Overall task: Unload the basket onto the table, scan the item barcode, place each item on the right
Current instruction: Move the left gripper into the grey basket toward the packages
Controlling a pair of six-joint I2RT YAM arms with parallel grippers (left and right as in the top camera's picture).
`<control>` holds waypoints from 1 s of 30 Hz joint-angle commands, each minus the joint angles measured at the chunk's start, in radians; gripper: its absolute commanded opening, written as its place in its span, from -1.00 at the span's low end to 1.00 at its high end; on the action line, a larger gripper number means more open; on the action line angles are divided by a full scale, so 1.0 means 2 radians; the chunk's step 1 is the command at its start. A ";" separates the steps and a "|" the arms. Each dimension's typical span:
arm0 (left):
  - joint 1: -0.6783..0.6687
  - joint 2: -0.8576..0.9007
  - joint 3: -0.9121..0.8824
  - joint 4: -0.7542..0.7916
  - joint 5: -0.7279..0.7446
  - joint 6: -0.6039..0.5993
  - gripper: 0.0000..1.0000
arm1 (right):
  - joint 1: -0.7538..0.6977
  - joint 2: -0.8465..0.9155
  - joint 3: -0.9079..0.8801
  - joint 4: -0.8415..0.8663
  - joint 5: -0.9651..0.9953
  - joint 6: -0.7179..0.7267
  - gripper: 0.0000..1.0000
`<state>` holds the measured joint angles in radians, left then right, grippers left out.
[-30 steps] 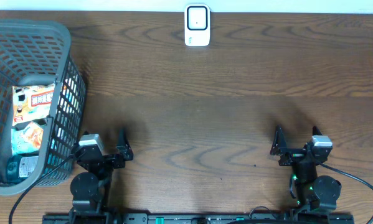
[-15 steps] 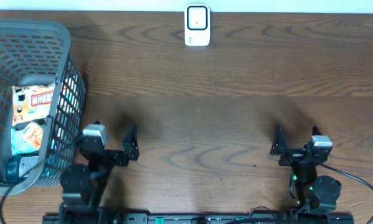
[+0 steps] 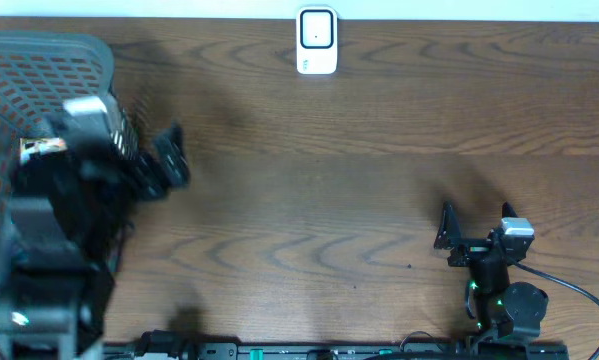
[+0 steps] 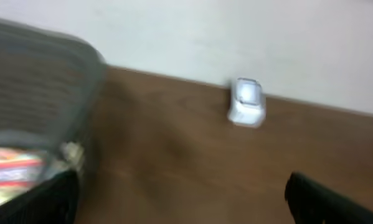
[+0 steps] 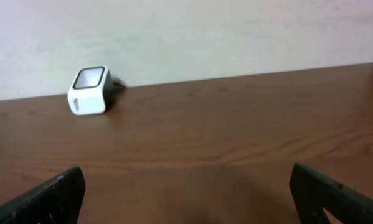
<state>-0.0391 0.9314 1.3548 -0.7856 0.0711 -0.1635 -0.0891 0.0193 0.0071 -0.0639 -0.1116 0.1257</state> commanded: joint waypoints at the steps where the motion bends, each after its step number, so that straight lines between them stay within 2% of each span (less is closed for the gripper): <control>1: 0.002 0.060 0.095 -0.035 -0.064 0.002 0.96 | 0.003 0.000 -0.001 -0.002 0.002 0.004 0.99; 5: 0.002 0.095 0.111 -0.065 -0.053 0.015 0.95 | 0.003 0.000 -0.001 -0.002 0.002 0.004 0.99; 7: 0.004 0.109 0.111 -0.063 -0.084 0.008 0.96 | 0.003 0.000 -0.001 -0.002 0.002 0.004 0.98; 10: 0.034 0.129 0.115 -0.067 -0.145 -0.081 0.95 | 0.003 0.000 -0.001 -0.002 0.002 0.004 0.99; 16: 0.171 0.159 0.117 -0.092 -0.138 -0.181 0.96 | 0.003 0.000 -0.001 -0.002 0.002 0.004 0.99; 20: 0.266 0.185 0.116 -0.122 -0.110 -0.186 0.96 | 0.003 0.000 -0.001 -0.002 0.002 0.004 0.99; 23: 0.310 0.218 0.109 -0.143 -0.105 -0.185 0.96 | 0.003 0.000 -0.001 -0.002 0.002 0.004 0.99; 30: 0.332 0.331 0.087 -0.159 -0.105 -0.181 0.96 | 0.003 0.000 -0.001 -0.002 0.002 0.004 0.98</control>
<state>0.6231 1.5097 1.5547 -1.0935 -0.1520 -0.5201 -0.0891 0.0196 0.0071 -0.0635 -0.1116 0.1257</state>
